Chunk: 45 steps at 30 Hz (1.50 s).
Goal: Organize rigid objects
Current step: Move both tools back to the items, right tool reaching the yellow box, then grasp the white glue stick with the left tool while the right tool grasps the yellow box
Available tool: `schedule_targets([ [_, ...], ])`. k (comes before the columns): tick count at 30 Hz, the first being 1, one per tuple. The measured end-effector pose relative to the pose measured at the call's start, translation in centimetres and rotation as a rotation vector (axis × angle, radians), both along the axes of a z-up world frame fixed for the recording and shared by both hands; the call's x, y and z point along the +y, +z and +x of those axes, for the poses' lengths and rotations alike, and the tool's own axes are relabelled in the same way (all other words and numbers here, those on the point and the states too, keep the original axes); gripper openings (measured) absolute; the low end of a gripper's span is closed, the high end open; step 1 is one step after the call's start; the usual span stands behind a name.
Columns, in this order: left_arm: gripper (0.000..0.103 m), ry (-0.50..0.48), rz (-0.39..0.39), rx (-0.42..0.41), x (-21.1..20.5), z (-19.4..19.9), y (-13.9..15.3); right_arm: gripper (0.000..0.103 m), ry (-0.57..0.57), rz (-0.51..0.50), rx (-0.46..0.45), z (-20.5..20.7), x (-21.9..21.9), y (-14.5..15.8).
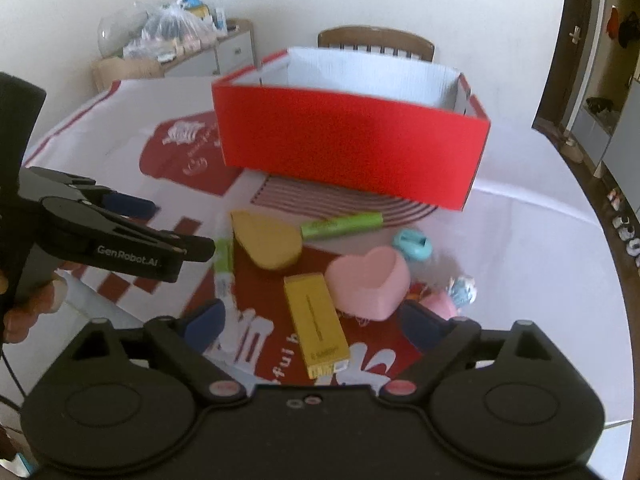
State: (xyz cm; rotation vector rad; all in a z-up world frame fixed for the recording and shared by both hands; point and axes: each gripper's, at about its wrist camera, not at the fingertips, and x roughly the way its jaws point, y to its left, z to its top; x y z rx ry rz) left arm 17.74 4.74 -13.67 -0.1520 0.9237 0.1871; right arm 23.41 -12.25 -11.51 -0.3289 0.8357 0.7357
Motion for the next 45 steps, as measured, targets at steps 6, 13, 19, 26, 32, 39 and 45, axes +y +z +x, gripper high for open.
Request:
schedule_targets([
  [6, 0.084, 0.011, 0.002, 0.03, -0.9, 0.7, -1.5, 0.078, 0.011, -0.044, 0.022, 0.5, 0.3, -1.8],
  [13, 0.084, 0.006, 0.032, 0.043, -1.9, 1.5, -2.4, 0.067, 0.038, -0.065, 0.049, 1.2, 0.7, -2.9],
  [19, 0.08, 0.0, 0.039, 0.042, -2.3, 1.8, -2.8, 0.055, 0.048, -0.078, 0.074, 1.7, 1.2, -3.8],
  [26, 0.051, -0.005, 0.047, 0.041, -2.2, 1.7, -2.9, 0.05, 0.079, -0.077, 0.1, 1.8, 2.1, -4.4],
  [32, 0.03, 0.01, 0.044, 0.032, -1.3, 1.4, -2.8, 0.037, 0.066, -0.08, 0.108, 1.7, 2.7, -4.8],
  [39, 0.022, 0.024, 0.023, 0.033, -0.8, 0.7, -2.6, 0.028, 0.024, -0.088, 0.099, 1.3, 2.9, -4.6],
  [45, 0.021, 0.019, -0.02, 0.024, -0.2, 0.1, -1.7, 0.028, 0.006, -0.053, 0.11, 0.7, 2.7, -3.4],
])
